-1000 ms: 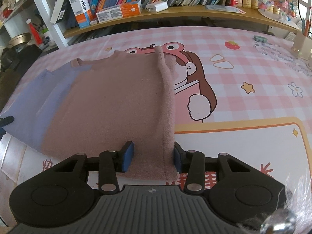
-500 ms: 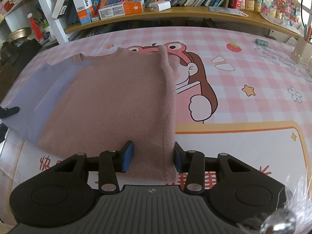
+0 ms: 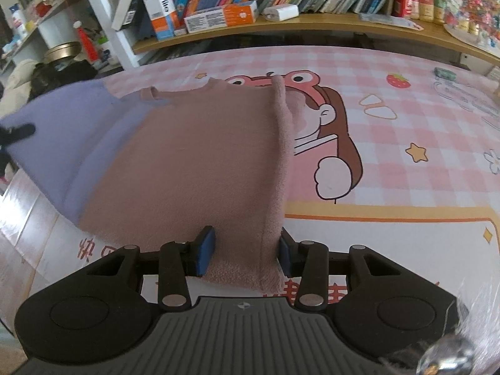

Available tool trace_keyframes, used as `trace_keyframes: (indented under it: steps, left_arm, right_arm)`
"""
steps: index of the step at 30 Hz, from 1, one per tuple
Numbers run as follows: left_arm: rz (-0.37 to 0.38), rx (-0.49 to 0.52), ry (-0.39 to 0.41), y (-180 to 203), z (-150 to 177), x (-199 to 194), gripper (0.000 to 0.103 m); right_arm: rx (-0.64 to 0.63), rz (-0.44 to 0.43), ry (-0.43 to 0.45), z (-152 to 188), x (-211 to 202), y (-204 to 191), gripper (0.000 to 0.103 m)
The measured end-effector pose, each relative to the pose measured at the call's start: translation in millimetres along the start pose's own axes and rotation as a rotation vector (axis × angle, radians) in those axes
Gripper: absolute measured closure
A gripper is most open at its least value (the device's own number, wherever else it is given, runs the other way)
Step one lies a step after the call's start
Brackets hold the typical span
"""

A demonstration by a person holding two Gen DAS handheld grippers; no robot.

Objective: Fold clothes
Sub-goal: 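Lift the lavender side with the left tool and fold it over the pink half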

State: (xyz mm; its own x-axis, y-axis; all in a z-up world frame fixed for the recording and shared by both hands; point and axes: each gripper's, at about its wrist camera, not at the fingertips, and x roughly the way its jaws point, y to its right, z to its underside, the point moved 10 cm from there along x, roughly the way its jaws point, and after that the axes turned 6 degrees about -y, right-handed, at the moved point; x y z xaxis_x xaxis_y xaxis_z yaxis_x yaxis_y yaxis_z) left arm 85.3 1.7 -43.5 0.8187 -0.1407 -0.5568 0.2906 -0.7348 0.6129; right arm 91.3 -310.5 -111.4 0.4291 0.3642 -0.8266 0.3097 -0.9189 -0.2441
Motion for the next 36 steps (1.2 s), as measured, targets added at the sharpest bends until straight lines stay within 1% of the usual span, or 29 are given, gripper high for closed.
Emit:
trace_keyframes:
  steps: [7,10,13,15,17,18,20,21,22,24,25,27,30,31,32,33,34,36]
  left_arm:
    - [-0.022,0.237,0.014,77.9,18.1,-5.9,0.093]
    - [-0.036,0.363,0.002,116.1,38.7,-2.7,0.093]
    - [-0.027,0.476,-0.034,151.1,68.7,5.1,0.093]
    - [-0.021,0.566,-0.079,174.3,99.1,16.0,0.093]
    - [-0.035,0.662,-0.154,191.2,134.0,31.2,0.092]
    - [-0.054,0.714,-0.199,197.5,152.0,39.7,0.089]
    - [-0.132,0.810,-0.296,201.6,184.5,56.7,0.084]
    - [-0.154,0.815,-0.314,201.0,190.7,60.5,0.078]
    - [-0.153,0.791,-0.327,200.4,193.3,62.2,0.066]
    - [-0.137,0.749,-0.349,198.7,194.7,62.2,0.054]
    - [-0.137,0.731,-0.352,197.5,194.3,61.8,0.052]
    - [-0.132,0.697,-0.336,198.4,192.0,60.2,0.052]
    - [-0.125,0.659,-0.297,202.2,188.1,57.8,0.057]
    - [-0.141,0.674,-0.283,204.3,187.0,58.7,0.071]
    - [-0.160,0.692,-0.275,206.5,186.2,60.8,0.076]
    - [-0.188,0.717,-0.283,207.7,186.8,65.9,0.083]
    - [-0.213,0.738,-0.297,206.3,188.4,70.9,0.085]
    - [-0.233,0.765,-0.344,201.6,194.4,81.3,0.085]
  right_arm:
    - [-0.009,-0.088,0.006,-3.0,-0.6,4.1,0.062]
    - [-0.012,-0.132,0.007,-4.9,-0.4,6.6,0.062]
    - [-0.018,-0.176,0.010,-6.3,0.1,8.9,0.062]
    - [-0.025,-0.199,0.011,-7.4,0.5,9.8,0.062]
    - [-0.033,-0.223,0.010,-7.7,0.7,11.2,0.062]
    - [-0.037,-0.236,0.009,-7.5,0.6,12.0,0.062]
    - [-0.040,-0.263,0.006,-6.9,0.0,14.3,0.062]
    - [-0.048,-0.273,0.005,-6.0,-1.0,15.7,0.063]
    - [-0.055,-0.283,0.002,-5.2,-2.3,17.4,0.060]
    - [-0.040,-0.313,-0.017,-3.4,-6.5,23.2,0.056]
    - [-0.037,-0.320,-0.025,-2.6,-9.0,26.7,0.054]
    - [-0.035,-0.326,-0.035,-1.2,-14.9,35.3,0.054]
    - [-0.029,-0.311,-0.021,4.4,-29.8,54.9,0.054]
    - [-0.020,-0.305,-0.013,5.0,-34.3,62.7,0.053]
    - [-0.009,-0.301,-0.007,5.4,-37.5,68.8,0.053]
    - [0.002,-0.298,-0.003,5.8,-40.1,74.4,0.053]
    - [0.014,-0.295,0.001,6.1,-42.7,79.9,0.053]
    - [0.033,-0.291,0.007,6.7,-47.4,89.0,0.053]
